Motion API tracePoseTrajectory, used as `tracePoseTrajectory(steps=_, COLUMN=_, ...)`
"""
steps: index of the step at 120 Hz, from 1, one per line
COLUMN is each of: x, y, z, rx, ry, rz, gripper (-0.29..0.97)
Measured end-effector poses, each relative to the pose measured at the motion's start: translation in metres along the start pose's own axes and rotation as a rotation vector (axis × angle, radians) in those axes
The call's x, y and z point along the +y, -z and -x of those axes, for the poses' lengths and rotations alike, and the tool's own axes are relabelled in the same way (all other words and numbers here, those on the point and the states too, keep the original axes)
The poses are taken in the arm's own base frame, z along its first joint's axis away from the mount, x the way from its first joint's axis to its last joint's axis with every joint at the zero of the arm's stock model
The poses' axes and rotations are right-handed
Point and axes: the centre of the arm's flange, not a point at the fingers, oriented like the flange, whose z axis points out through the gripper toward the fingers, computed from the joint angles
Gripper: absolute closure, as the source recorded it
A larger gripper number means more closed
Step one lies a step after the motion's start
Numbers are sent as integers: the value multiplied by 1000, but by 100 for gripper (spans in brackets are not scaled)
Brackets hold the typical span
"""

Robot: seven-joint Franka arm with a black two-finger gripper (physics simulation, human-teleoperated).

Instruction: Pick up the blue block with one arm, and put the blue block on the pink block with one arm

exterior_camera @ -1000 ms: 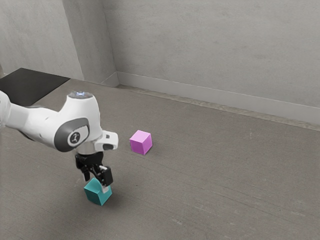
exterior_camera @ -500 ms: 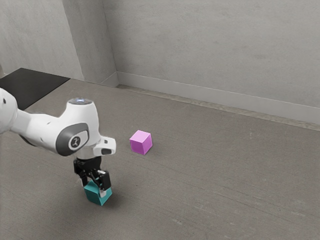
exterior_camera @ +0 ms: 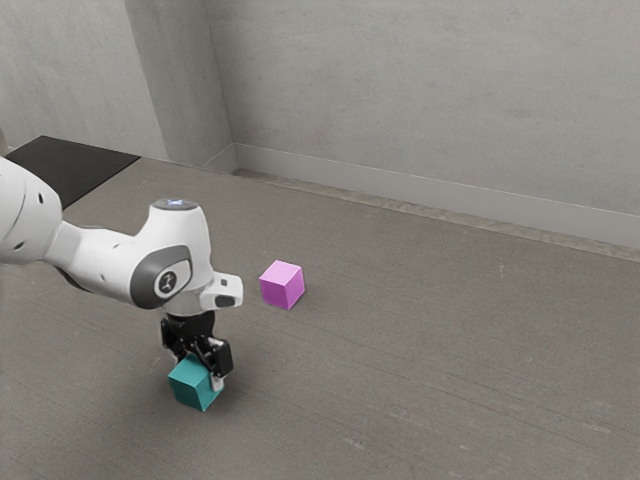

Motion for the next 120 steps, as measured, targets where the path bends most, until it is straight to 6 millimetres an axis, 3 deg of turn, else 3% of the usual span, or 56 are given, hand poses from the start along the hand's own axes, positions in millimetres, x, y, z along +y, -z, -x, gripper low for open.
tracePoseTrajectory(steps=26, x=0, y=1, z=0, rx=2, ry=-1, rz=0, gripper=22)
tracePoseTrajectory(steps=53, x=1, y=10, z=-7, rx=18, ry=-5, rz=-5, gripper=23)
tracePoseTrajectory(steps=58, x=2, y=25, z=-17, rx=40, ry=-9, rz=-8, gripper=27)
tracePoseTrajectory(steps=68, x=2, y=66, z=-59, rx=82, ry=-24, rz=-18, gripper=29)
tracePoseTrajectory(steps=88, x=-12, y=113, z=-121, rx=59, ry=-25, rz=-27, gripper=30)
tracePoseTrajectory(steps=101, x=-18, y=154, z=-161, rx=58, ry=-30, rz=-45, gripper=31)
tracePoseTrajectory(steps=111, x=-21, y=170, z=-179, rx=44, ry=-31, rz=-54, gripper=30)
tracePoseTrajectory(steps=120, x=-18, y=170, z=-192, rx=23, ry=-37, rz=-56, gripper=30)
